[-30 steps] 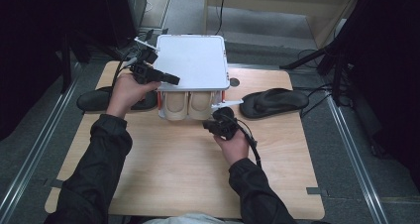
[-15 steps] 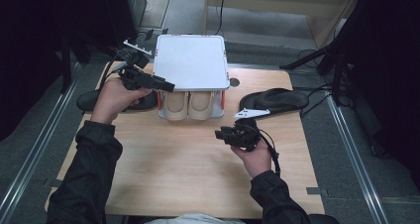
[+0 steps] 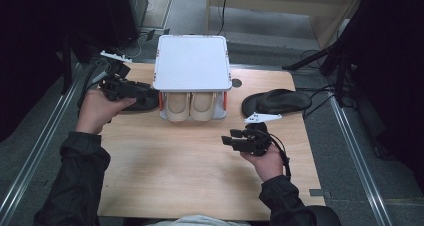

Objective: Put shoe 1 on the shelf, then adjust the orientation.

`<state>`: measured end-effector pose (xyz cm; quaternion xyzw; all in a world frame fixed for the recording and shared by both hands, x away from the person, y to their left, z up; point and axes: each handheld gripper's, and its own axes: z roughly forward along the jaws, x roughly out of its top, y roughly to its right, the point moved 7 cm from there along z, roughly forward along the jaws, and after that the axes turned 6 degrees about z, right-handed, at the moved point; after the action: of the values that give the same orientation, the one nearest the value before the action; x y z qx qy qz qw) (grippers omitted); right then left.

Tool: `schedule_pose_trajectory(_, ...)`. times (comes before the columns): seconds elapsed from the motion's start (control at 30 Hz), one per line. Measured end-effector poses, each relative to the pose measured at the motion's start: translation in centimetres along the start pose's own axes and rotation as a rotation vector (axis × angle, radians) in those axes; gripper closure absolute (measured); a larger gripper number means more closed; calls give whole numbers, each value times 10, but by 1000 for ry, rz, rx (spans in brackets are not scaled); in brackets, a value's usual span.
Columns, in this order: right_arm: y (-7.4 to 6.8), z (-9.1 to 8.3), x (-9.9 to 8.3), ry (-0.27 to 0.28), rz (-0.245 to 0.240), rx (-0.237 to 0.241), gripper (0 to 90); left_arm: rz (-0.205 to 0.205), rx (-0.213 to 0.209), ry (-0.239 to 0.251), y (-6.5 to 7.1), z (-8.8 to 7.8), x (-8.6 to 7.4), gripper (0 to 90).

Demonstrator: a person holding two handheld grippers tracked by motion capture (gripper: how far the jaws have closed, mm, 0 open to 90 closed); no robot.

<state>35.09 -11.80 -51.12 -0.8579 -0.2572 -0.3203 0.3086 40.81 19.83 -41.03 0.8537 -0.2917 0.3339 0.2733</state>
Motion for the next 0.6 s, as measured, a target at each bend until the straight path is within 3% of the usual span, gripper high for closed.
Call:
schedule_pose_trajectory(0.1, 4, -1, -1, -6, 14, 3, 522, -10, -10, -4, -4, -4, -10, 436)
schedule_pose_trajectory(0.3, 5, 2, 2, -5, 12, 3, 524, -34, -8, 19, -16, -10, -29, 650)
schedule_pose_trajectory(0.4, 3, 5, 2, -14, 11, 8, 524, -67, -33, 24, -24, -9, -40, 774)
schedule_pose_trajectory(0.5, 2, 7, 1, -13, 16, 10, 535, -64, -22, -6, -34, -5, -50, 874)
schedule_pose_trajectory(0.6, 1, 9, 1, -15, 11, 13, 539, -56, -1, -10, -44, -3, -55, 896)
